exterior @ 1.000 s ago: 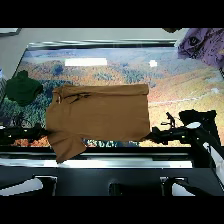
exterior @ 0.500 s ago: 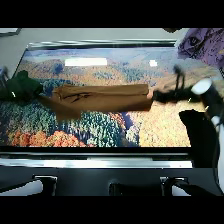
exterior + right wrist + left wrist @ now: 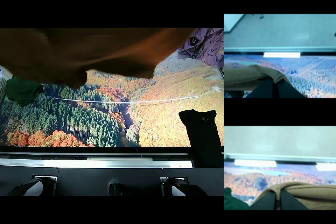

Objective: Fold the clothes and pants, and hang the long-sleeved shirts on hangers.

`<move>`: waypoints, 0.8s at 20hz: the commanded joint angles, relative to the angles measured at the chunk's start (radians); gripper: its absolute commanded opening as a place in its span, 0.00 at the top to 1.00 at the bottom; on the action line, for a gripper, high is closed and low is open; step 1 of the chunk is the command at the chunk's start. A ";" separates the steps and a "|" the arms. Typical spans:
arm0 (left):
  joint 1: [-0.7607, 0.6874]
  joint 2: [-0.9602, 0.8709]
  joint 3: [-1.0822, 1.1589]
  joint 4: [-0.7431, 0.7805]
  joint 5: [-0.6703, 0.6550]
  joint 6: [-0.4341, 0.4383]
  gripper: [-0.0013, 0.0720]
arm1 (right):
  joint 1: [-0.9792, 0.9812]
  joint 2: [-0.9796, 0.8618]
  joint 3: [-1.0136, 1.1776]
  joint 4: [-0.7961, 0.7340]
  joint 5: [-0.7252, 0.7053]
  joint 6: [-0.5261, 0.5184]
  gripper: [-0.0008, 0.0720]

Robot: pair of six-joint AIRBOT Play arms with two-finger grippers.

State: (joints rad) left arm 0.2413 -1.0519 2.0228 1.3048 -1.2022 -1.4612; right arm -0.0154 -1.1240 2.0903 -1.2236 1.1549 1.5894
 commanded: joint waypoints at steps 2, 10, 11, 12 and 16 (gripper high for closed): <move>-0.006 0.284 -0.117 0.169 0.009 -0.092 0.96 | 0.001 0.164 0.047 -0.048 0.083 0.127 0.95; -0.006 0.206 -0.212 0.062 -0.084 -0.048 0.96 | 0.001 0.082 -0.090 -0.045 0.187 0.257 0.95; -0.007 0.157 -0.248 0.023 -0.097 -0.025 0.96 | 0.001 0.035 -0.118 -0.045 0.228 0.281 0.95; -0.015 0.106 -0.286 0.004 -0.098 -0.009 0.96 | 0.002 -0.023 -0.143 -0.044 0.267 0.285 0.95; -0.067 -0.185 -0.429 -0.006 -0.053 0.072 0.96 | 0.002 -0.314 -0.177 -0.045 0.327 0.237 0.95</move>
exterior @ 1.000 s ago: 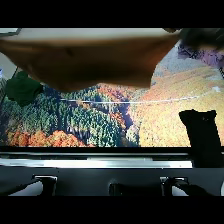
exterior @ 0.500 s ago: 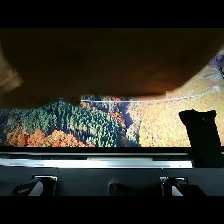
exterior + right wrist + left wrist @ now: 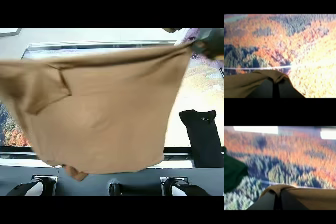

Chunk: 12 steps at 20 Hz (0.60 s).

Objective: Fold the clothes and pants, and hang the long-sleeved shirts on hangers.

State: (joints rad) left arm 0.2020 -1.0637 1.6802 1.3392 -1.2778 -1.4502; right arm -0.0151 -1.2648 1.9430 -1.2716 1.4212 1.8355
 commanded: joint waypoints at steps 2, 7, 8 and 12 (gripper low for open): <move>-0.047 -0.360 -0.101 -0.084 0.096 0.072 0.96 | 0.001 -0.332 -0.030 0.003 0.025 -0.017 0.95; -0.064 -0.766 0.051 -0.224 0.287 0.125 0.96 | 0.001 -0.605 -0.029 -0.002 -0.201 -0.037 0.95; -0.065 -0.825 0.119 -0.225 0.296 0.127 0.96 | 0.001 -0.629 -0.029 -0.012 -0.257 -0.036 0.95; -0.065 -0.964 0.345 -0.225 0.300 0.127 0.96 | 0.001 -0.643 -0.029 -0.033 -0.377 -0.035 0.95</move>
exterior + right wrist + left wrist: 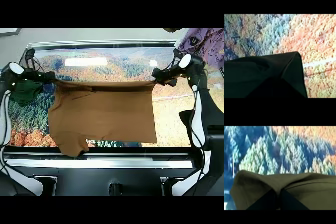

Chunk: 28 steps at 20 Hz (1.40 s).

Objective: Fold the clothes and pants, and hang the long-sleeved shirts on hangers.

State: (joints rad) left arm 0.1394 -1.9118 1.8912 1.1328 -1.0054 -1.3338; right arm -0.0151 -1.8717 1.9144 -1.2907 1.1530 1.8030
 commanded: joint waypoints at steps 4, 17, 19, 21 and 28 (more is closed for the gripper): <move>0.002 -0.118 0.143 -0.005 -0.033 0.011 0.96 | 0.001 -0.036 0.000 -0.013 -0.024 0.010 0.95; 0.021 -0.107 0.095 0.144 -0.551 -0.106 0.96 | 0.001 -0.121 -0.001 -0.049 0.410 0.020 0.95; 0.021 -0.108 0.090 0.144 -0.551 -0.106 0.96 | 0.001 -0.142 -0.001 -0.037 0.437 0.020 0.95; 0.021 -0.109 0.090 0.148 -0.551 -0.106 0.96 | 0.001 -0.159 -0.001 -0.029 0.461 0.020 0.94; 0.024 -0.108 0.100 0.161 -0.555 -0.157 0.02 | 0.001 -0.161 0.000 -0.027 0.474 -0.007 0.19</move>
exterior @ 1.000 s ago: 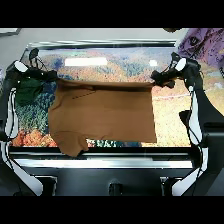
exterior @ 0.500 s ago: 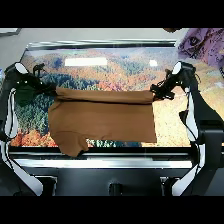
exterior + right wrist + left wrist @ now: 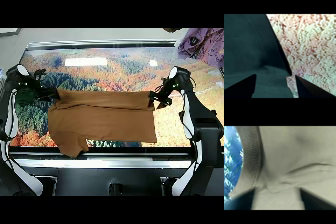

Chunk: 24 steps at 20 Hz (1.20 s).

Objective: Fold the clothes and pants, and hang the long-sleeved shirts on hangers.

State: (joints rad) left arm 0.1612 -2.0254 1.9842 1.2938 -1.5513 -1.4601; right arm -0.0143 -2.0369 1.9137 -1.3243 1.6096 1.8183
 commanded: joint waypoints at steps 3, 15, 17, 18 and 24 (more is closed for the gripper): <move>0.041 0.077 0.039 -0.011 -0.024 -0.045 0.02 | -0.001 0.094 0.001 -0.032 0.061 -0.183 0.16; 0.500 0.967 -1.353 -0.330 0.243 0.027 0.02 | -0.312 0.684 -0.851 0.311 -0.214 -0.472 0.16; 0.492 1.048 -1.506 -0.369 0.276 0.064 0.02 | -0.312 0.703 -0.883 0.327 -0.225 -0.474 0.16; 0.486 1.066 -1.560 -0.378 0.288 0.082 0.02 | -0.312 0.705 -0.883 0.330 -0.225 -0.478 0.16; 0.409 1.066 -1.629 -0.395 0.371 0.166 0.02 | -0.312 0.705 -0.883 0.337 -0.230 -0.491 0.16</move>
State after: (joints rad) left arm 0.6018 -0.9779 0.4042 0.9218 -1.2335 -1.3399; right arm -0.3248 -1.3384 1.0416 -0.9985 1.3899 1.3354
